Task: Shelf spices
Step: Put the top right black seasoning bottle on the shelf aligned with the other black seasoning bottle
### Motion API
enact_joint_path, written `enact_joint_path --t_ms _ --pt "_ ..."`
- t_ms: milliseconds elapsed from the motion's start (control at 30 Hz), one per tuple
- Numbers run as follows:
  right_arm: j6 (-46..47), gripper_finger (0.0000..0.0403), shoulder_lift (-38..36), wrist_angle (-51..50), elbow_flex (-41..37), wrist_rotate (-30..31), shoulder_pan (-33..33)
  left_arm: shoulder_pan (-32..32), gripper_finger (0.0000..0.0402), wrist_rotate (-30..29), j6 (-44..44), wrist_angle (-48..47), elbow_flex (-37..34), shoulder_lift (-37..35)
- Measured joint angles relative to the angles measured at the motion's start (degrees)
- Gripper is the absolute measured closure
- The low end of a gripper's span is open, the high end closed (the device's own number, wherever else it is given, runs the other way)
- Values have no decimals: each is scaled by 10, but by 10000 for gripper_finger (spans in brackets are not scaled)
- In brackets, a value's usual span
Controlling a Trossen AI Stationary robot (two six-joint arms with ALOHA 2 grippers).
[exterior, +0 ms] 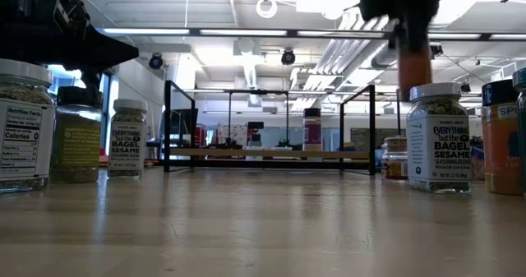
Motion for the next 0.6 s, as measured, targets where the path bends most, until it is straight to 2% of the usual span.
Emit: enact_joint_path --t_ms 100,267,467,600 --pt "16 215 32 -23 92 -31 4 0 401 0 0 0 0 0" --pt "7 215 126 -39 230 -29 13 0 401 0 0 0 0 0" --pt "-41 215 243 -43 362 20 -2 0 401 0 0 0 0 0" --pt "-73 215 304 -48 406 42 -31 0 401 0 -1 0 0 0"
